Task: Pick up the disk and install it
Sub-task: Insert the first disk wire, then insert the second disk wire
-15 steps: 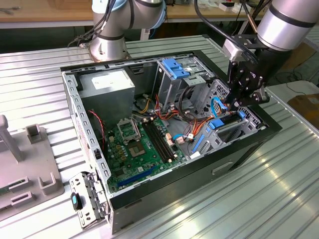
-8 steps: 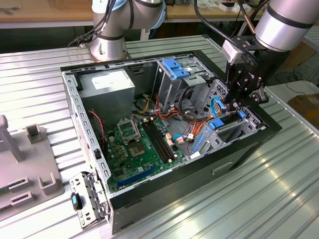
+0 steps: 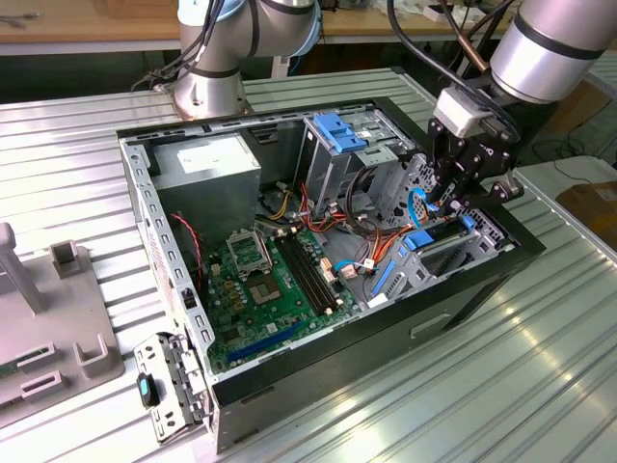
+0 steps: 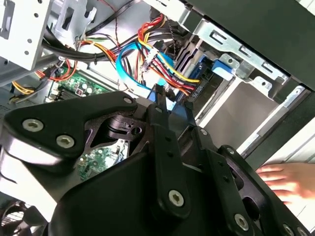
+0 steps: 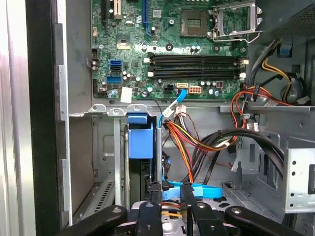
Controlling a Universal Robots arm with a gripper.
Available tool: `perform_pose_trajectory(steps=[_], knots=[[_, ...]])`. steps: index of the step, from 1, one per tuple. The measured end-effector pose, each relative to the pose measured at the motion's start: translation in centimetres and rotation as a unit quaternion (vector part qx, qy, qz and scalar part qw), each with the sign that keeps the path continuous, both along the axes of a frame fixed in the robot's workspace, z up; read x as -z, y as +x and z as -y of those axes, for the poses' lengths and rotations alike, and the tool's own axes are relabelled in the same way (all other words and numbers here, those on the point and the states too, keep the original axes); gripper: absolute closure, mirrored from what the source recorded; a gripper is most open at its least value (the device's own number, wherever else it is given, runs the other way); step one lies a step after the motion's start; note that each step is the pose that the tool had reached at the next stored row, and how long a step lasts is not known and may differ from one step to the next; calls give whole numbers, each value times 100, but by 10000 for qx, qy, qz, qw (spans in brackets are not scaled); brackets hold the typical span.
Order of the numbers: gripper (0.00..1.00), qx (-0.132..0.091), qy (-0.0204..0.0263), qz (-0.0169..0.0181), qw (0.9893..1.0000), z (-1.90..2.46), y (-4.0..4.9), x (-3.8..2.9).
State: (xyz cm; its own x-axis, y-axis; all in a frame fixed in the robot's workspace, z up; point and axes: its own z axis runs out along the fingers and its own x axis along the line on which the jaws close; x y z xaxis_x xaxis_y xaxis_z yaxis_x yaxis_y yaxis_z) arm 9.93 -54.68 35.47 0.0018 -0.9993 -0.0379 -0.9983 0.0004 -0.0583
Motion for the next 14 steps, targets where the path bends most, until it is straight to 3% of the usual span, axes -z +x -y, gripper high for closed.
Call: perform_pose_trajectory(steps=[14], knots=[[70, -58, -8, 0, 10000, 0, -2, 2]])
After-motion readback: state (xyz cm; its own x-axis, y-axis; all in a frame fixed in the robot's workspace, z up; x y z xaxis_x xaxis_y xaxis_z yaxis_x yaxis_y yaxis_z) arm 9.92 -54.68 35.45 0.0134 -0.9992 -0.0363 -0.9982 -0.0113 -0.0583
